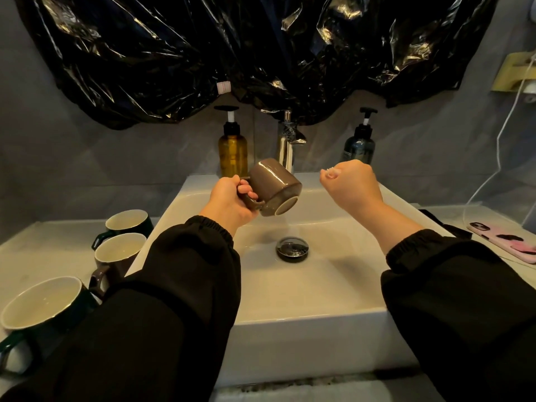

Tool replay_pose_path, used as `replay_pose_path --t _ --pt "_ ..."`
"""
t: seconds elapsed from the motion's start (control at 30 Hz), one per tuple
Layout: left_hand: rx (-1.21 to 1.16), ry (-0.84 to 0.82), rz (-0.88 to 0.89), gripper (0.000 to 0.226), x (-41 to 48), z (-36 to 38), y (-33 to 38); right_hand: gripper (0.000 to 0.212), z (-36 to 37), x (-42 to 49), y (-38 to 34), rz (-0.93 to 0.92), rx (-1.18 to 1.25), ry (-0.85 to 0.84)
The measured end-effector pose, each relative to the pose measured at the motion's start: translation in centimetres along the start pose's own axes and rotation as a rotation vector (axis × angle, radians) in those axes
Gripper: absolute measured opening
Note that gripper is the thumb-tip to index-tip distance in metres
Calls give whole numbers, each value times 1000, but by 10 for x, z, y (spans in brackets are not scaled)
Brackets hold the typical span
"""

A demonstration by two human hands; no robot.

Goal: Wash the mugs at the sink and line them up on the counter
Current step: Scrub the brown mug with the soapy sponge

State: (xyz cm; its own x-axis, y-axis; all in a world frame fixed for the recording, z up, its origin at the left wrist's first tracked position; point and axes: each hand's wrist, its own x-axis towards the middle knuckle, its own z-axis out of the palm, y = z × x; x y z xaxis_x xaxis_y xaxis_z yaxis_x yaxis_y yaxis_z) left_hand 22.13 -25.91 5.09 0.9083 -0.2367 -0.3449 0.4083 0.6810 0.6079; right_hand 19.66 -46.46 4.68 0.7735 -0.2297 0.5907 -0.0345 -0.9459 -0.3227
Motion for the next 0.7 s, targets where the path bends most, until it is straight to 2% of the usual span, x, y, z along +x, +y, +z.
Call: replay_pose_path --t 0.17,0.23,0.33,0.53,0.6,0.7 --pt "8 13 7 33 -1 0 0 47 11 -1 1 91 4 -74" --pt "8 21 8 32 -1 -1 1 56 12 -3 -1 88 -71 -139" --pt "23 35 17 32 0 -1 0 65 5 -7 -6 69 -98 -96" --pt "55 44 12 33 -1 0 0 59 3 -8 -8 -46 -117 2" --pt "60 39 16 32 -1 -1 -1 54 2 -8 -7 -97 -166 -11" --pt "60 55 14 32 -1 -1 0 43 -1 -8 -7 -32 -97 -60"
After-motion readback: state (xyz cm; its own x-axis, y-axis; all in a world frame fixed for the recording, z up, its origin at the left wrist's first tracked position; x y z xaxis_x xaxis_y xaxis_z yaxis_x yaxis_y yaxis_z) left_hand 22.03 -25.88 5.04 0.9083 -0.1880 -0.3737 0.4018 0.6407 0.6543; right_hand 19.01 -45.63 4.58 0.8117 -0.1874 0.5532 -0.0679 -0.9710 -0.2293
